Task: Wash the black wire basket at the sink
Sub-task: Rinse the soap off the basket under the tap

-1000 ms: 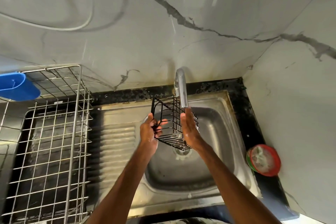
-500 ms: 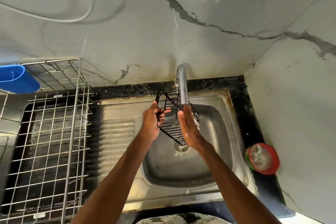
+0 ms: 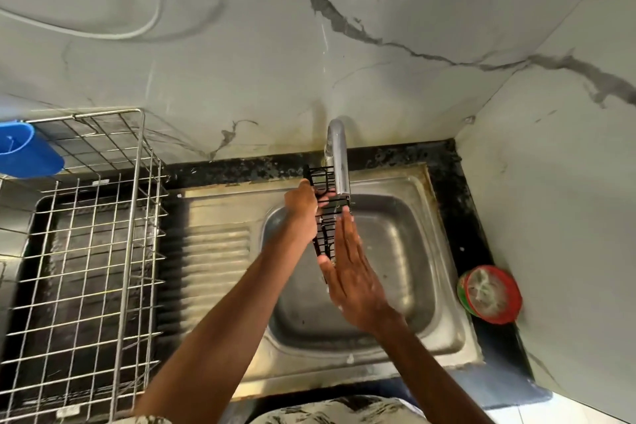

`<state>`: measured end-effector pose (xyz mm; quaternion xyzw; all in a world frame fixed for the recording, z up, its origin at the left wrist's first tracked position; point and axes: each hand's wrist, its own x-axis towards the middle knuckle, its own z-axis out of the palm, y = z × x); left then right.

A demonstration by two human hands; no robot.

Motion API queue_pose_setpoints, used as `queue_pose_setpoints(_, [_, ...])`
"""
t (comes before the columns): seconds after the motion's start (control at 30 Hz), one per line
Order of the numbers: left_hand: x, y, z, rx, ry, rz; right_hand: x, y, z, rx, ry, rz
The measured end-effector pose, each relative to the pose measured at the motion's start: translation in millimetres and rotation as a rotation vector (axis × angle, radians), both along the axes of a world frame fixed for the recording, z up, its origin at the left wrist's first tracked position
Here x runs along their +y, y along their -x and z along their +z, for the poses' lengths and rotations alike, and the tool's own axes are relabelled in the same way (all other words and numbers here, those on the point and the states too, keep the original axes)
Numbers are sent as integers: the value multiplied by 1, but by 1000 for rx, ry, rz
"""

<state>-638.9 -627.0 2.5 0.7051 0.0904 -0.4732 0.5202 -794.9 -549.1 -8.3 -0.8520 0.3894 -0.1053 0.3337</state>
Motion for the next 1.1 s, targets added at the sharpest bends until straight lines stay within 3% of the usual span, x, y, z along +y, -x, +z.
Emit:
queue_pose_setpoints(0.13, [-6,6,3,0,-56,-3,-14,-4,-4,62,37,-45])
queue_pose_setpoints(0.3, [-7,8,7,-4,-69,-19,-52,-21,0,-46,26,-61])
queue_pose_setpoints(0.47, [11,1,-1,52,-38,7,-101,-46,3,-297,-502,-249])
queue_pose_setpoints(0.6, [28,-12,0,94,-27,7,-125,-69,-14,-184,-733,-404])
queue_pose_setpoints(0.73, [38,-22,-4,117,11,16,-131,-78,-31,-227,-618,-542])
queue_pose_setpoints(0.83, [39,-26,-4,102,23,23,-137,-80,-24,-101,-571,-589])
queue_pose_setpoints(0.97, [39,-27,1,102,60,30,-116,-82,-6,-74,-555,-551])
queue_pose_setpoints(1.1, [47,-34,-10,148,81,86,-62,-70,19,-176,-502,-286])
